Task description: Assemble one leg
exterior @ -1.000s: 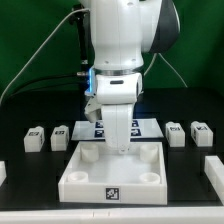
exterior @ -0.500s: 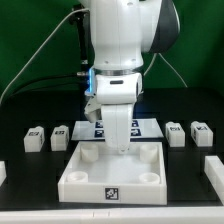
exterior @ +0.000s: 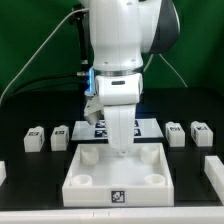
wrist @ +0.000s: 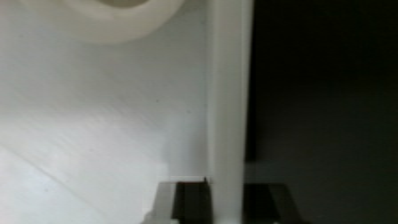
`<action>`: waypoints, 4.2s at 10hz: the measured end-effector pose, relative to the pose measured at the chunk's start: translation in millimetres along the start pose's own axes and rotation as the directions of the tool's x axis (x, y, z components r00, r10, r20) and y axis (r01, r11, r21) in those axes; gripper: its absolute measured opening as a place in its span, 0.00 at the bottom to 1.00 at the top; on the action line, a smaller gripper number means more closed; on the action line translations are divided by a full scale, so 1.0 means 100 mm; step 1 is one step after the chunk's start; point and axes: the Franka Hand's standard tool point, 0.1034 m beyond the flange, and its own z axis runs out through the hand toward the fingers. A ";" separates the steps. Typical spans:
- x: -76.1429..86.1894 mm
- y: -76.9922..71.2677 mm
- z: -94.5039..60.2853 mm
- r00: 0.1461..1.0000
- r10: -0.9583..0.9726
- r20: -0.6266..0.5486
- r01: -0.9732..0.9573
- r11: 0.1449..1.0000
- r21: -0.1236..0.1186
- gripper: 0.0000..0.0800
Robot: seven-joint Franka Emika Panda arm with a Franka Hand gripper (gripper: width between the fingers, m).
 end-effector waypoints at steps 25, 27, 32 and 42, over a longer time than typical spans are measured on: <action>0.53 0.36 0.03 0.999 0.043 -0.016 -0.042 0.998 0.043 0.81; 0.56 0.37 -0.05 0.994 0.113 -0.013 -0.113 0.993 0.031 0.81; 1.13 0.09 -0.56 0.833 0.552 -0.025 -0.553 0.833 -0.013 0.81; 1.70 -0.32 -0.38 -0.012 0.998 0.070 -0.999 -0.016 0.049 0.81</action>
Offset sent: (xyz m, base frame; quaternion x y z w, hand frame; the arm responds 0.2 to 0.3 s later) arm 0.0293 0.0445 0.0025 0.0042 0.0126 0.0114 0.9998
